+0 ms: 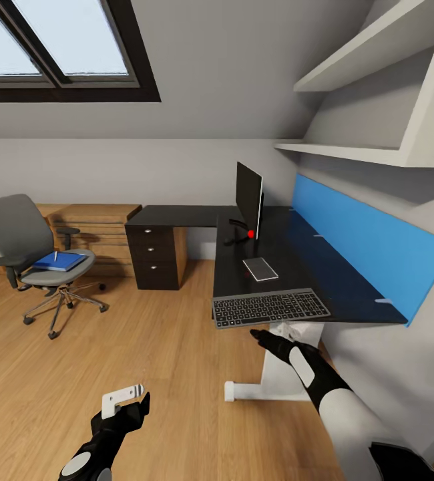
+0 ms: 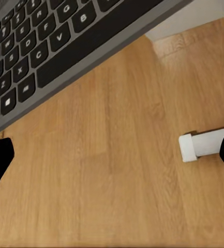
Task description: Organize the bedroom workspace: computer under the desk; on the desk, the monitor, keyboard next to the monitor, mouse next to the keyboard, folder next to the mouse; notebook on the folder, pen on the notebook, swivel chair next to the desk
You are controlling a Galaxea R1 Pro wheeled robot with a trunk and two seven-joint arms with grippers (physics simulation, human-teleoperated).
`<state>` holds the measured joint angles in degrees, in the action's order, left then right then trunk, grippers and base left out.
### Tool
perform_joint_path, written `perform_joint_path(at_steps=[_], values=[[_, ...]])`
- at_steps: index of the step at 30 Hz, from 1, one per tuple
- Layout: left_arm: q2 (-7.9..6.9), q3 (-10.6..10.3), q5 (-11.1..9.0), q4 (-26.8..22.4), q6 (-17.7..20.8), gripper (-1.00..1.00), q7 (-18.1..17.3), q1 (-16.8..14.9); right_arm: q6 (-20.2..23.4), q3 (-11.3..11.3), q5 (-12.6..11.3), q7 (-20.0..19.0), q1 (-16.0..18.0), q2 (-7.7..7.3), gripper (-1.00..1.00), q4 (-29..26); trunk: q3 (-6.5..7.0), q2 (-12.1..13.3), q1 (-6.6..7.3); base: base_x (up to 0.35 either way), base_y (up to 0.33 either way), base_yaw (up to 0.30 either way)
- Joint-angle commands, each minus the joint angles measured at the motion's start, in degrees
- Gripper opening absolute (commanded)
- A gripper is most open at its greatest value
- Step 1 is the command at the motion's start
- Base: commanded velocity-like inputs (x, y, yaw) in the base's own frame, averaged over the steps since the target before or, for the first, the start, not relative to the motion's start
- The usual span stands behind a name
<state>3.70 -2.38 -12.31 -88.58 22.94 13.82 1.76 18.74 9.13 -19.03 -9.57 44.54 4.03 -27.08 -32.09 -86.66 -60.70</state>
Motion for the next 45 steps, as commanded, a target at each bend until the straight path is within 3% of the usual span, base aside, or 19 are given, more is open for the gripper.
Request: perform_joint_path(at_steps=[1,5,13,31,45], values=[[-0.01,-0.08,-0.61,-0.1,0.18,1.0,0.49,-0.01,0.41,0.44,-0.73,-0.48,0.02,-0.07,1.0,0.03,-0.05,-0.03,0.0,0.0,0.0,0.0],[-0.01,-0.08,-0.61,-0.14,0.11,1.0,0.45,-0.01,0.42,0.45,-4.15,-1.49,0.02,-0.96,1.0,0.91,-0.05,-0.03,0.0,0.0,0.0,0.0],[-0.01,-0.08,-0.61,-0.26,0.09,1.0,0.49,-0.01,0.38,0.45,-5.79,-1.57,0.02,-1.16,1.0,3.23,-0.05,-0.03,0.0,0.0,0.0,0.0],[-0.09,0.01,-0.69,-0.87,0.0,1.0,0.5,-0.01,0.07,0.45,-6.17,-1.51,0.02,-0.78,1.0,5.41,-0.05,-0.03,0.0,0.0,0.067,0.0],[-0.1,0.01,-0.69,-0.89,0.09,1.0,0.5,-0.01,-4.04,0.45,-6.15,-1.47,0.02,-0.79,1.0,7.01,-0.05,-0.03,0.0,0.0,0.064,0.0]])
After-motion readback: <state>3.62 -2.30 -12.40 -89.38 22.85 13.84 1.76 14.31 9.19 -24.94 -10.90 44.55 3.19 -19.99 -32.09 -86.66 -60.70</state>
